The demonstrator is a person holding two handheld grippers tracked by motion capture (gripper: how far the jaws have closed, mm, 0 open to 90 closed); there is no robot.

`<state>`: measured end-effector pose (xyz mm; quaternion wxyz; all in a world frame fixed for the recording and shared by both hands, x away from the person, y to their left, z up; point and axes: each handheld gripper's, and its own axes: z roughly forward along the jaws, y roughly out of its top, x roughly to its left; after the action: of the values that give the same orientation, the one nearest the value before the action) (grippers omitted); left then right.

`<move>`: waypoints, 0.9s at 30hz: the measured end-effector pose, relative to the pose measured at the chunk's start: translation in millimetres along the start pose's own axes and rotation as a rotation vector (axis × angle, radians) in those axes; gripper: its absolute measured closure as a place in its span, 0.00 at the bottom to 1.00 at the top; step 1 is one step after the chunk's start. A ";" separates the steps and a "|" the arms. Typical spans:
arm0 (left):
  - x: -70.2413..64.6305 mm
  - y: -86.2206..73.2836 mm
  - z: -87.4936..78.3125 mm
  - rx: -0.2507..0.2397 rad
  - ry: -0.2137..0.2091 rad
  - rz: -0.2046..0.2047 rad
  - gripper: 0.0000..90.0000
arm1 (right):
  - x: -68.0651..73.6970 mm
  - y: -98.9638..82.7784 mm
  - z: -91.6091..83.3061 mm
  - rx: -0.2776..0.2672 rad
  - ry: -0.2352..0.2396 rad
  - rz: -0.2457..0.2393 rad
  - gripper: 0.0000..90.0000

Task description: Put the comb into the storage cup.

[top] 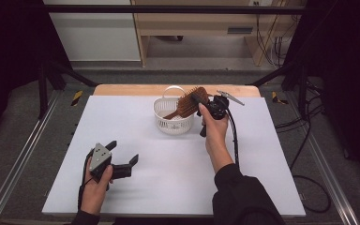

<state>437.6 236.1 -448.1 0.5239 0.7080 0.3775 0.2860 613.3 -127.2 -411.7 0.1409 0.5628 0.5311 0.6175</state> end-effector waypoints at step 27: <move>-0.1 -0.3 0.4 0.005 -0.003 0.000 0.03 | -5.2 1.0 -1.3 0.010 -0.009 -0.001 0.42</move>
<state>437.8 235.8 -448.4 0.5228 0.7095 0.3776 0.2840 614.4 -132.3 -413.5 0.1411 0.5660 0.5338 0.6123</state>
